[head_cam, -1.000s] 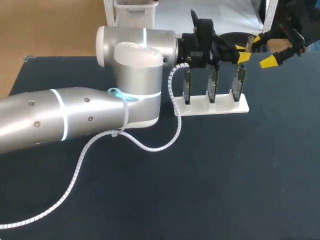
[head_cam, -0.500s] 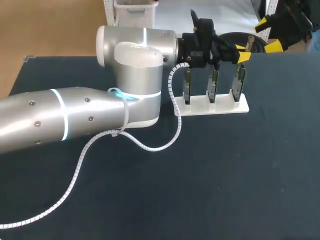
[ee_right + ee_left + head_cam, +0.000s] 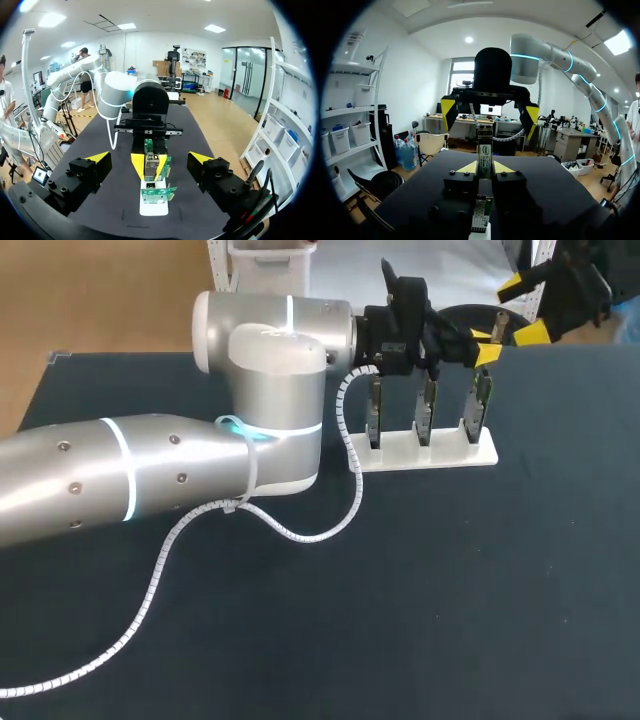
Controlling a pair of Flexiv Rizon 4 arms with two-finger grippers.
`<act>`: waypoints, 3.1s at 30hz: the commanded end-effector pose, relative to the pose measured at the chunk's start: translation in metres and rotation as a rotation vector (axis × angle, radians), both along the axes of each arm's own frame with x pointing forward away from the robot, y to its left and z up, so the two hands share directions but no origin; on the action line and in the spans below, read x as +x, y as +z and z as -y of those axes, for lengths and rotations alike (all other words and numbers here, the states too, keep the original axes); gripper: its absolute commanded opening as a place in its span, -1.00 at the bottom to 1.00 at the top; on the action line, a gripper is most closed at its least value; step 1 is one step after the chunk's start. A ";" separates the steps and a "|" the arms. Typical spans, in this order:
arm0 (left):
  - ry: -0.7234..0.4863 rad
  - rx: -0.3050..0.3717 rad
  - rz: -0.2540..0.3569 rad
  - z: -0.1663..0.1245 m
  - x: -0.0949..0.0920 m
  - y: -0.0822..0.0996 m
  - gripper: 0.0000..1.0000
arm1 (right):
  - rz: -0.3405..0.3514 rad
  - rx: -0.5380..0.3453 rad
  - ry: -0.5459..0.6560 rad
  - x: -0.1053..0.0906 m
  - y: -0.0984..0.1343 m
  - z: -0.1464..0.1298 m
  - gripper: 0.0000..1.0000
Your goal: Pick up the optical module with the left hand, and insert it into the network port with the right hand.
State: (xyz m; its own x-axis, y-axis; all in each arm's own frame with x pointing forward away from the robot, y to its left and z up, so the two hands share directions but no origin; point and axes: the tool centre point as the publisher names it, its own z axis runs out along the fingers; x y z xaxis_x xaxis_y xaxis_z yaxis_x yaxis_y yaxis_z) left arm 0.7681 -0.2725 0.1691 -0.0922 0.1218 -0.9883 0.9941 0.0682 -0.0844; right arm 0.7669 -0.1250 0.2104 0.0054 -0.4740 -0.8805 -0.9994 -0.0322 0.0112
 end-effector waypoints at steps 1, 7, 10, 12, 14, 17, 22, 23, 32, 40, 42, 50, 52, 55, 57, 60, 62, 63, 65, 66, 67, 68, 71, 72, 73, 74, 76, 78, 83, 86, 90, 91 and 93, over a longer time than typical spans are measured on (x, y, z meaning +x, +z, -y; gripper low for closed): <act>-0.006 0.004 -0.002 0.002 0.004 0.000 -1.00 | -0.011 -0.001 0.012 0.004 -0.001 -0.006 1.00; -0.006 0.004 -0.002 0.002 0.004 0.000 -1.00 | -0.036 -0.003 0.021 0.004 -0.002 -0.010 1.00; -0.006 0.004 -0.002 0.002 0.004 0.000 -1.00 | -0.058 -0.008 0.017 0.004 -0.003 -0.011 1.00; -0.006 0.004 -0.002 0.002 0.004 0.000 -1.00 | -0.061 -0.007 0.016 0.004 -0.004 -0.011 1.00; -0.006 0.004 -0.002 0.002 0.004 0.000 -1.00 | -0.065 -0.014 0.016 0.004 -0.004 -0.011 1.00; -0.006 0.004 -0.002 0.002 0.004 0.000 -1.00 | -0.069 -0.014 0.009 0.004 -0.005 -0.011 1.00; -0.006 0.004 -0.002 0.002 0.004 0.000 -1.00 | -0.072 -0.014 0.003 0.004 -0.005 -0.011 1.00; -0.006 0.004 -0.002 0.002 0.004 0.000 -1.00 | -0.072 -0.016 0.000 0.004 -0.005 -0.011 1.00; -0.006 0.004 -0.002 0.002 0.004 0.000 -1.00 | -0.071 -0.020 -0.013 0.004 -0.006 -0.011 -0.05; -0.006 0.004 -0.002 0.002 0.004 0.000 -1.00 | -0.068 -0.014 -0.013 0.003 -0.005 -0.011 -1.00; -0.006 0.004 -0.002 0.002 0.004 0.000 -1.00 | -0.067 -0.014 -0.014 0.003 -0.005 -0.011 -1.00; -0.006 0.004 -0.002 0.002 0.004 0.000 -1.00 | -0.061 -0.010 -0.013 0.002 -0.005 -0.012 -1.00; -0.006 0.004 -0.002 0.002 0.004 0.000 -0.97 | -0.060 -0.007 -0.014 0.002 -0.005 -0.013 -1.00; -0.006 0.004 -0.002 0.002 0.004 0.000 1.00 | -0.059 -0.006 -0.018 0.002 -0.005 -0.013 -1.00; -0.006 0.004 -0.002 0.002 0.004 0.000 1.00 | -0.059 -0.005 -0.019 0.002 -0.006 -0.013 -1.00; -0.006 0.004 -0.002 0.002 0.004 0.000 1.00 | -0.057 0.000 -0.021 0.002 -0.005 -0.013 -1.00; -0.006 0.004 -0.002 0.002 0.004 0.000 1.00 | -0.056 0.002 -0.023 0.003 -0.005 -0.014 -1.00; -0.006 0.004 -0.002 0.002 0.004 0.000 1.00 | -0.054 0.003 -0.023 0.003 -0.005 -0.014 -1.00; -0.007 0.015 0.007 0.000 0.004 0.000 1.00 | -0.052 0.007 -0.025 0.004 -0.005 -0.015 -1.00; -0.010 0.041 0.018 -0.002 0.003 0.001 1.00 | -0.051 0.008 -0.027 0.004 -0.005 -0.016 -1.00; -0.015 0.082 0.029 -0.005 0.002 0.000 1.00 | -0.049 0.011 -0.031 0.004 -0.005 -0.016 -1.00; -0.013 0.094 0.031 -0.006 0.002 0.000 1.00 | -0.048 0.013 -0.033 0.005 -0.005 -0.016 -1.00; -0.025 0.147 0.032 -0.010 0.000 -0.001 1.00 | -0.044 0.018 -0.039 0.005 -0.004 -0.017 -1.00; -0.023 0.163 0.035 -0.011 -0.001 -0.001 1.00 | -0.043 0.019 -0.041 0.005 -0.004 -0.017 -1.00; -0.026 0.179 0.037 -0.013 -0.002 -0.001 1.00 | -0.042 0.020 -0.043 0.006 -0.004 -0.017 -1.00; -0.028 0.197 0.037 -0.014 -0.002 -0.002 1.00 | -0.040 0.020 -0.044 0.006 -0.005 -0.018 -1.00; -0.030 0.228 0.041 -0.017 -0.002 -0.002 1.00 | -0.039 0.022 -0.048 0.006 -0.005 -0.018 -1.00; -0.036 0.270 0.048 -0.020 -0.002 -0.006 1.00 | -0.037 0.026 -0.054 0.007 -0.005 -0.018 -1.00; -0.049 0.352 0.037 -0.029 -0.002 -0.017 1.00 | -0.032 0.034 -0.064 0.008 -0.004 -0.019 -1.00; -0.051 0.391 0.032 -0.032 -0.003 -0.021 1.00 | -0.031 0.033 -0.067 0.009 -0.004 -0.019 -1.00; -0.062 0.426 0.028 -0.033 -0.002 -0.023 1.00 | -0.029 0.036 -0.070 0.010 -0.003 -0.020 -1.00; -0.063 0.437 0.030 -0.032 -0.002 -0.024 1.00 | -0.029 0.035 -0.071 0.011 -0.003 -0.020 -1.00; -0.071 0.436 0.031 -0.032 -0.002 -0.024 1.00 | -0.028 0.037 -0.072 0.011 -0.003 -0.021 -1.00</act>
